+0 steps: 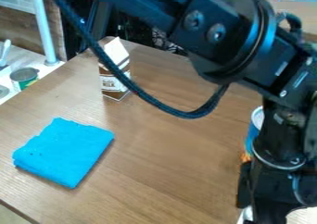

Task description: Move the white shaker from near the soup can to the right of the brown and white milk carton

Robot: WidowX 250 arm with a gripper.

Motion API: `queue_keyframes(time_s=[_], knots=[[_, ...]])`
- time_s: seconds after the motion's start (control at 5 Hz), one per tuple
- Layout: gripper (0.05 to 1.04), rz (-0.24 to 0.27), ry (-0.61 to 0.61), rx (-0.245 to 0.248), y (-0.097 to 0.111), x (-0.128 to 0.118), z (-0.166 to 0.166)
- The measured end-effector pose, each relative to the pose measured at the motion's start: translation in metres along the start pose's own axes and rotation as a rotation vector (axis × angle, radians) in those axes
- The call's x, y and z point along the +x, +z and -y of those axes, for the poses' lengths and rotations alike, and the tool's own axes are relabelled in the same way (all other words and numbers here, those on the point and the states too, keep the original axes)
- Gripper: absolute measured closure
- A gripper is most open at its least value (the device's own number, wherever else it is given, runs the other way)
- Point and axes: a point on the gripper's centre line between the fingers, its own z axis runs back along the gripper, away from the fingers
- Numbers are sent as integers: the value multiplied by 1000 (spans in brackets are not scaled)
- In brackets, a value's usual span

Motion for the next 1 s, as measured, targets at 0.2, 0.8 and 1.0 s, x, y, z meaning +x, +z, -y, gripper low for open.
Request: queue_keyframes(time_s=[0.2, 0.8, 1.0], knots=[[133, -7, 2, -14, -6, -2, 0], [444, 0, 71, -13, -9, -6, -1], [444, 98, 83, 7, 27, 8, -3]])
